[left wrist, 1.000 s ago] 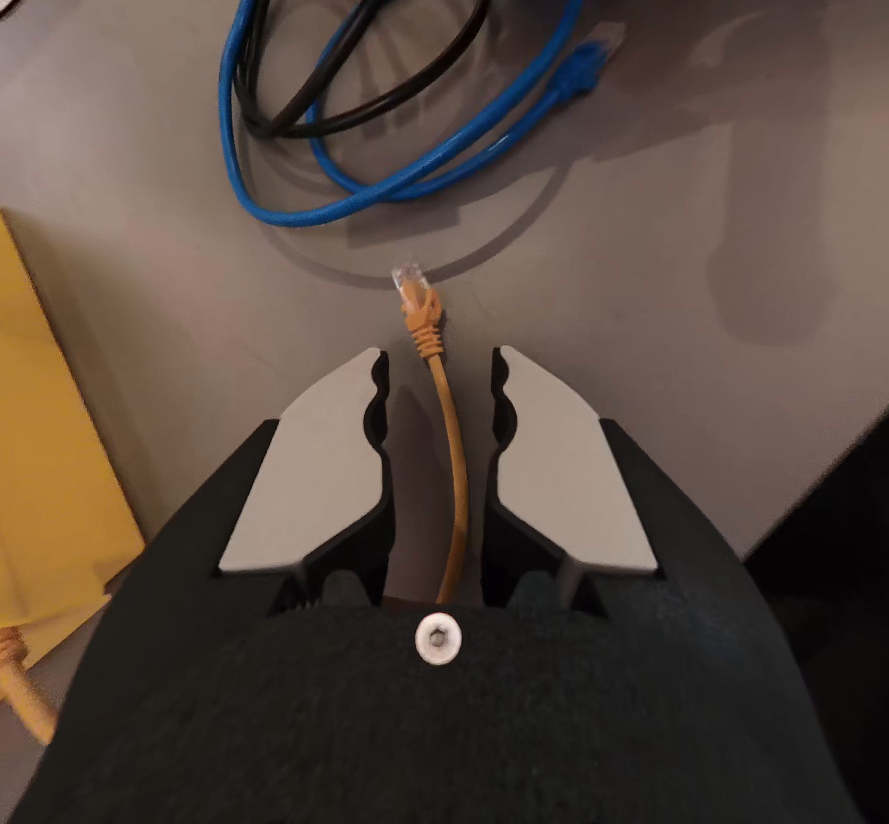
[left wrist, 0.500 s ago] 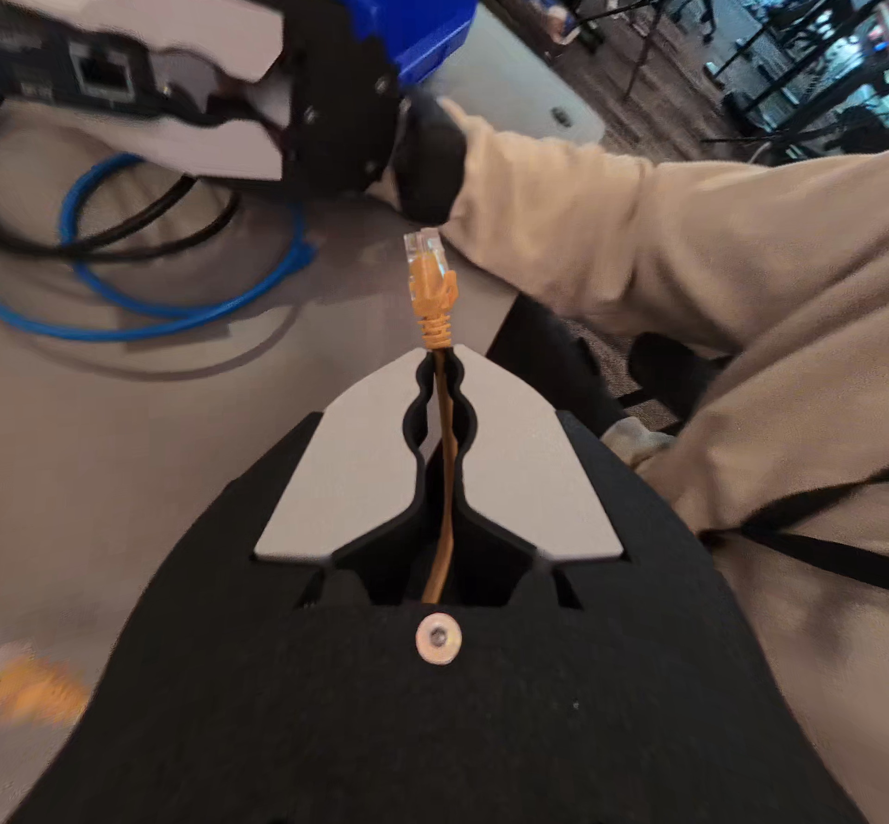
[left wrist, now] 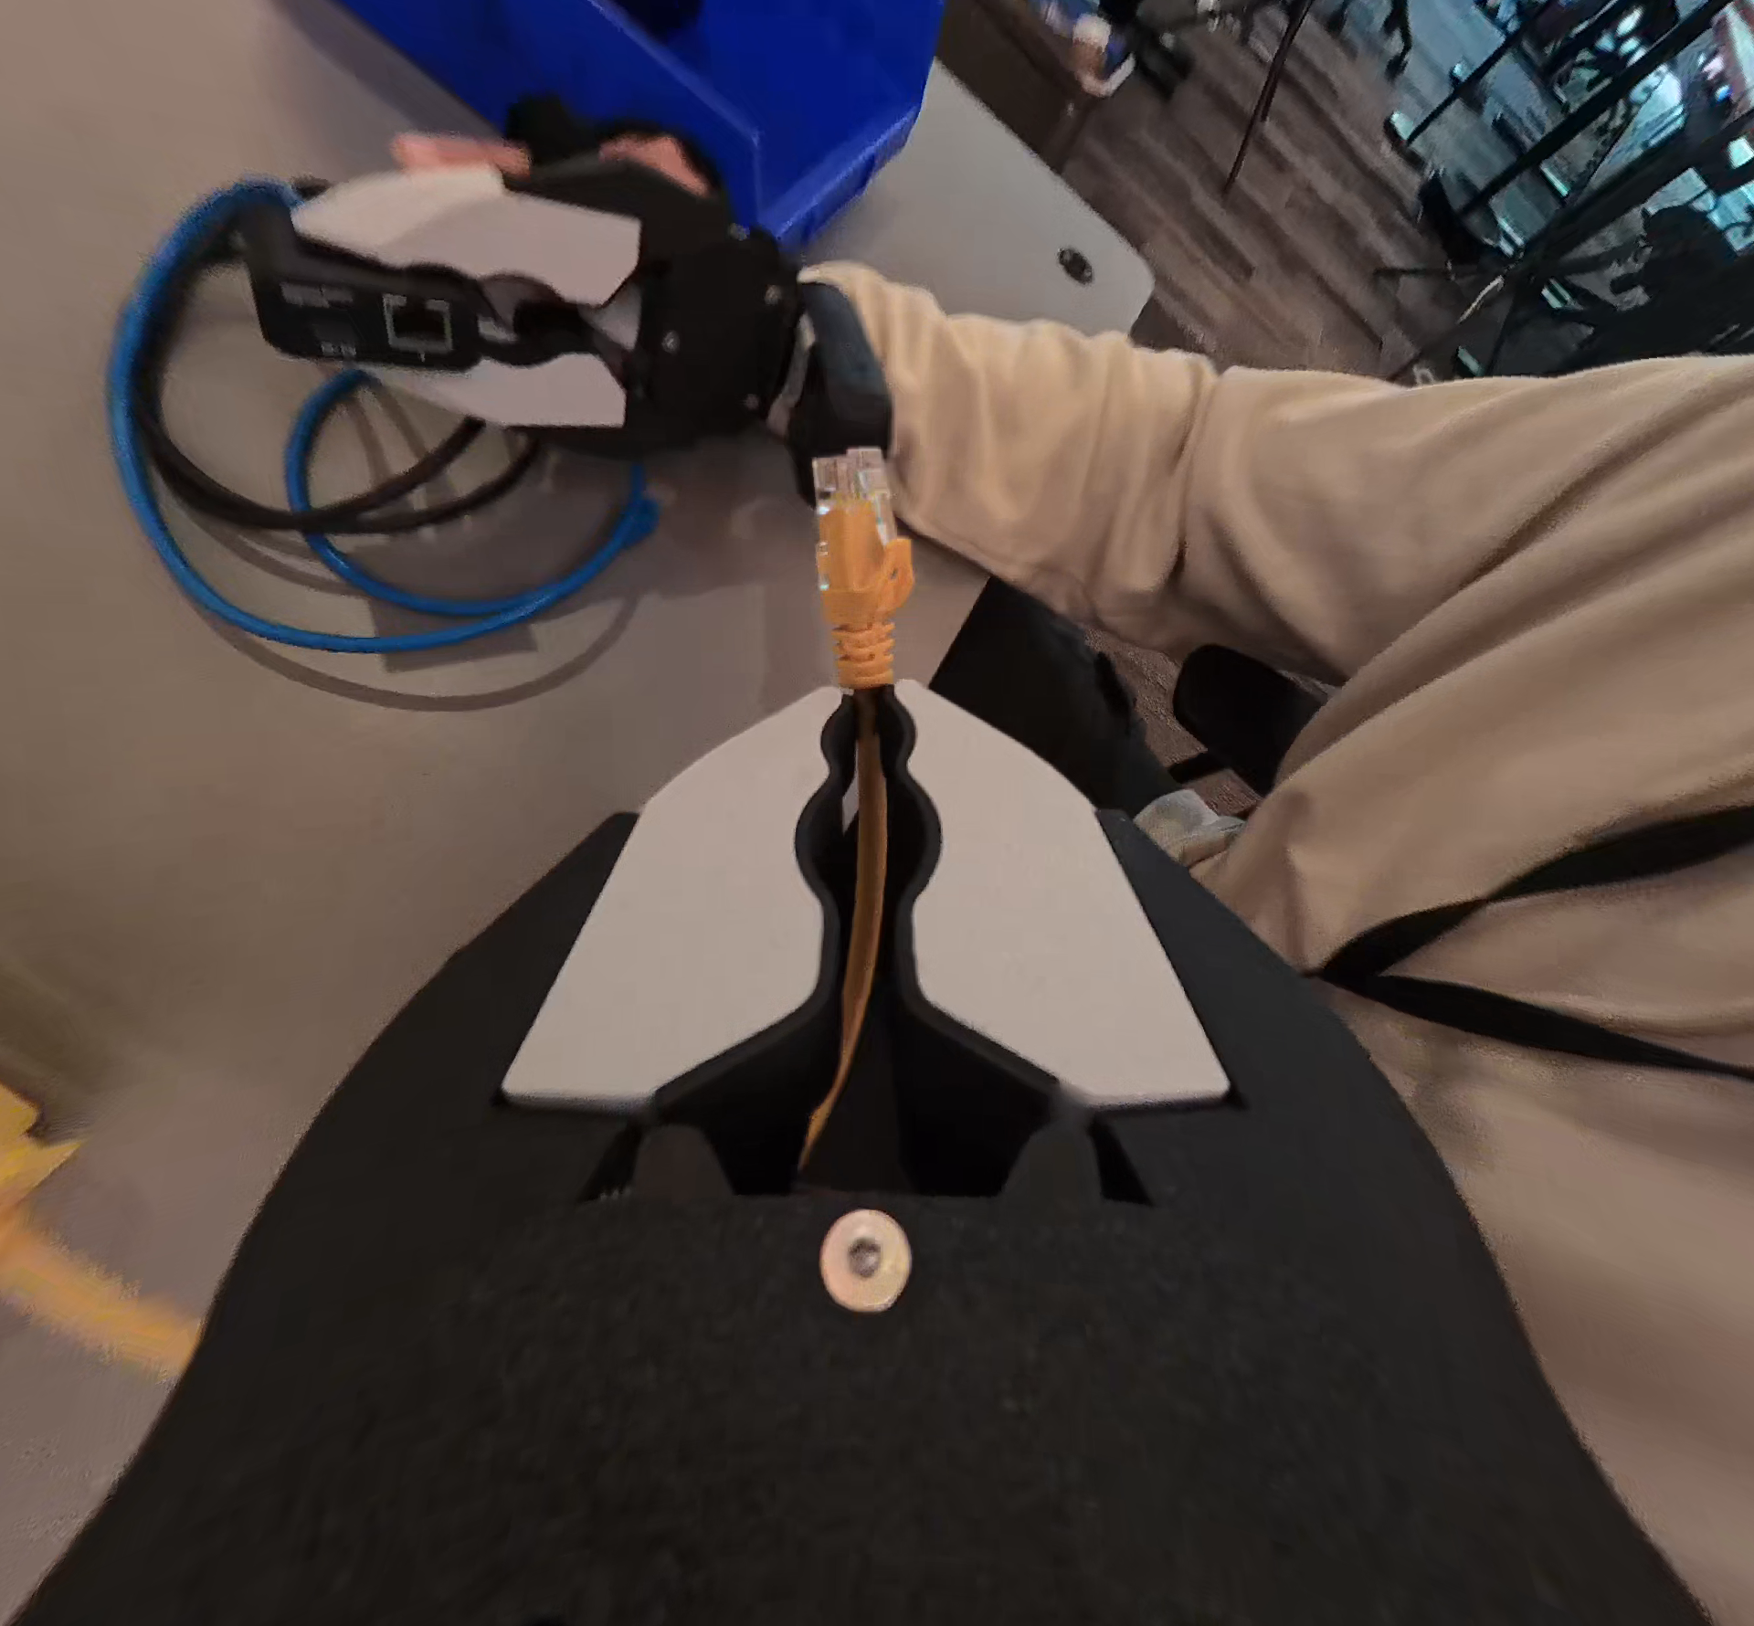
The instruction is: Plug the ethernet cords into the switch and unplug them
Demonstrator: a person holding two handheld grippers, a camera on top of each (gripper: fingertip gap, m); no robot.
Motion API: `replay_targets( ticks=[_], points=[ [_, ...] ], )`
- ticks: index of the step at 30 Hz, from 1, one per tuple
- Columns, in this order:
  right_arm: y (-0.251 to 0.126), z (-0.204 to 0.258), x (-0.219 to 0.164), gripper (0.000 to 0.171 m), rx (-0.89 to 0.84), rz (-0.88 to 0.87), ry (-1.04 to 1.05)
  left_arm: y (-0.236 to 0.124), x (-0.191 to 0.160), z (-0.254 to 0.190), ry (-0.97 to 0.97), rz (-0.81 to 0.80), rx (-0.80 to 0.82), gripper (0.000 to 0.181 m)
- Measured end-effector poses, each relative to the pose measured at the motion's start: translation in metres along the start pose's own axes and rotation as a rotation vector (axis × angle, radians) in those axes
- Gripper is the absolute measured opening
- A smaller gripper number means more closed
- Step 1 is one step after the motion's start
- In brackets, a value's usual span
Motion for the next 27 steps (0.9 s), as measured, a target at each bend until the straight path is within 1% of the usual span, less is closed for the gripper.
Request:
replay_targets(
  ticks=[5,8,10,16,20,27],
  points=[
    [-0.001,0.004,0.005,0.024,0.001,-0.013,-0.055,0.061,-0.002,0.055,-0.201,0.077,-0.171,0.004],
    [-0.002,0.009,0.008,0.025,0.006,-0.022,-0.120,0.085,-0.001,0.083,-0.289,0.127,-0.218,0.004],
    [-0.002,0.010,0.010,0.025,0.006,-0.027,-0.120,0.095,-0.003,0.097,-0.334,0.166,-0.222,0.004],
    [-0.002,0.009,0.008,0.025,0.000,-0.021,-0.133,0.103,-0.005,0.111,-0.403,0.201,-0.258,0.004],
    [-0.002,0.007,0.009,0.025,-0.003,-0.025,-0.113,0.103,-0.013,0.115,-0.402,0.241,-0.231,0.004],
    [-0.002,0.010,0.007,0.025,0.003,-0.010,-0.144,0.102,-0.012,0.120,-0.397,0.252,-0.228,0.004]
  ],
)
Point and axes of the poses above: each gripper's, where its closed fingertips meet, y out along the fingers, x out of its top, z = x × y across the jaws, the point moved 5 cm from there along -y, back along the fingers, and after that the axes turned 11 degrees about y, right-handed, at the moved point
